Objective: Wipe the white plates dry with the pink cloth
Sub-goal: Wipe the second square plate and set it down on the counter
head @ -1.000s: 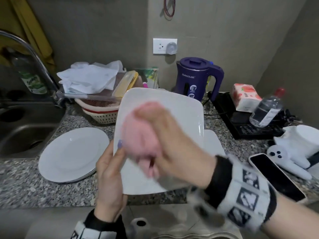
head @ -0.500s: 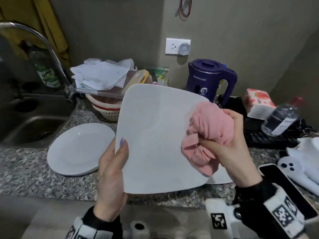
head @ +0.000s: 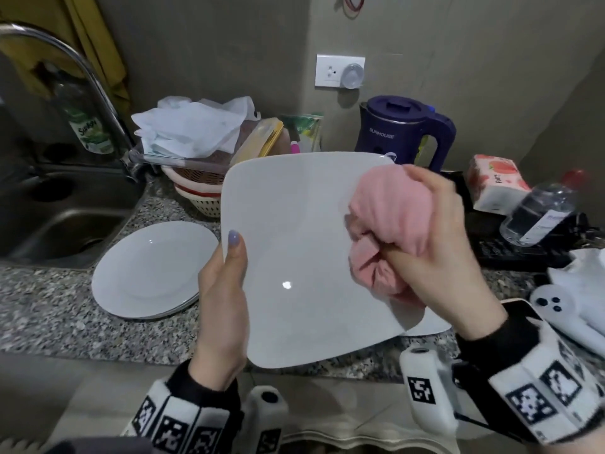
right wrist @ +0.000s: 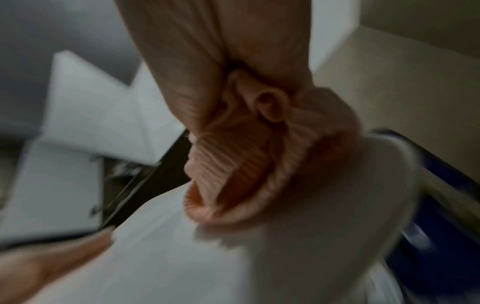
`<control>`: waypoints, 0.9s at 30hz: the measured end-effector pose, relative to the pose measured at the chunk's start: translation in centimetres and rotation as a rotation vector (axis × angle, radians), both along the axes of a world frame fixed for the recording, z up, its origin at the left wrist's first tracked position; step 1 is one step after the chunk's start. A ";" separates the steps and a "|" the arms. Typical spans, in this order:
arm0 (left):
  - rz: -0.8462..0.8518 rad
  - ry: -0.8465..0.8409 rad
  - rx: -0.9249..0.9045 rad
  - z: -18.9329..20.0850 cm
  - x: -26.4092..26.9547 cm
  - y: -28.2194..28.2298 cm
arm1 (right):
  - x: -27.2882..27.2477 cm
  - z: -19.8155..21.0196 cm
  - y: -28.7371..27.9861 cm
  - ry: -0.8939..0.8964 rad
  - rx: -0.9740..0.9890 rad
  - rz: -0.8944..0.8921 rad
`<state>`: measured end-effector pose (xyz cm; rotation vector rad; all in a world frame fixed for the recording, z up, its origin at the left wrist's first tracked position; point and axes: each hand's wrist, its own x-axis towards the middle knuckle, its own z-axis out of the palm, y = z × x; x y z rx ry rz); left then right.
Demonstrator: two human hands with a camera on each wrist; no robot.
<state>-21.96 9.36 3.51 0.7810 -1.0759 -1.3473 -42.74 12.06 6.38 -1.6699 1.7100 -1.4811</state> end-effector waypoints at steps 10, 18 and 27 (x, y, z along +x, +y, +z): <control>0.040 0.070 0.206 -1.1 1.5 -0.1 | 4.8 -2.5 4.9 0.691 0.195 0.360; -0.036 0.100 0.240 -1.0 1.2 0.0 | 8.4 -3.1 4.6 0.722 0.084 0.483; -0.054 0.004 0.251 -1.9 1.9 0.4 | 2.5 -3.0 3.5 0.649 0.358 0.275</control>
